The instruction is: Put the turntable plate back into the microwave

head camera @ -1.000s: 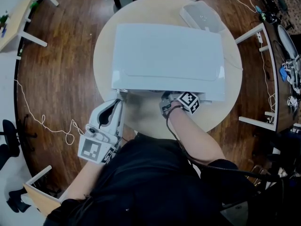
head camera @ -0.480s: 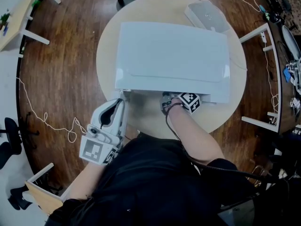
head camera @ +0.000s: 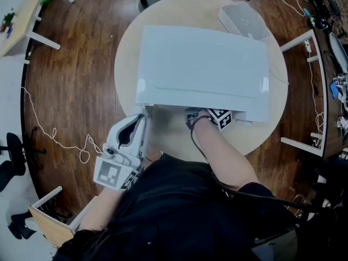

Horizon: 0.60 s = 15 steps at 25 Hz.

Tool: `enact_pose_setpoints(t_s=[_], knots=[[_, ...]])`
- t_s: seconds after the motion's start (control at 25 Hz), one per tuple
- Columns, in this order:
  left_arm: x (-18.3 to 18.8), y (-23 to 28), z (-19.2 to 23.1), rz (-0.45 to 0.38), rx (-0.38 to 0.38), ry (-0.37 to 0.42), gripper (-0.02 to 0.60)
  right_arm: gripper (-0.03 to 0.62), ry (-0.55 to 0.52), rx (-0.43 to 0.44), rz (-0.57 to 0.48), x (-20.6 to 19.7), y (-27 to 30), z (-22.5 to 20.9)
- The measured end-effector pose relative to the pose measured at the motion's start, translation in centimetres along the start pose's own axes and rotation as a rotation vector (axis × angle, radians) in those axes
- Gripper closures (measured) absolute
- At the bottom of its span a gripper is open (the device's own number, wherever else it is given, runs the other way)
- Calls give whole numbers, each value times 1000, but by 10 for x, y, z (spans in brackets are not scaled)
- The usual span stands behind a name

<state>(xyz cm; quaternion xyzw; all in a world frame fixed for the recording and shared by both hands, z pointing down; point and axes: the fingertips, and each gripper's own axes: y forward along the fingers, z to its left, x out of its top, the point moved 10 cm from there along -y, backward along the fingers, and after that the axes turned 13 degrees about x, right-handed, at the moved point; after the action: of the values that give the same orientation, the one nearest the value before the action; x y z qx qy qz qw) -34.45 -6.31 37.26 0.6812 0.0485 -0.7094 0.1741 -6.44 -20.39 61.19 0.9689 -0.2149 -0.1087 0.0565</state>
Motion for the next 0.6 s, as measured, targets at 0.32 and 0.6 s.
enact_pose_setpoints(t_s=[0.32, 0.6], knots=[[-2, -1, -1, 18, 23, 11, 575, 566, 32, -30, -44, -2, 0, -5], [-6, -2, -6, 40, 27, 17, 575, 565, 56, -73, -69, -1, 0, -12]])
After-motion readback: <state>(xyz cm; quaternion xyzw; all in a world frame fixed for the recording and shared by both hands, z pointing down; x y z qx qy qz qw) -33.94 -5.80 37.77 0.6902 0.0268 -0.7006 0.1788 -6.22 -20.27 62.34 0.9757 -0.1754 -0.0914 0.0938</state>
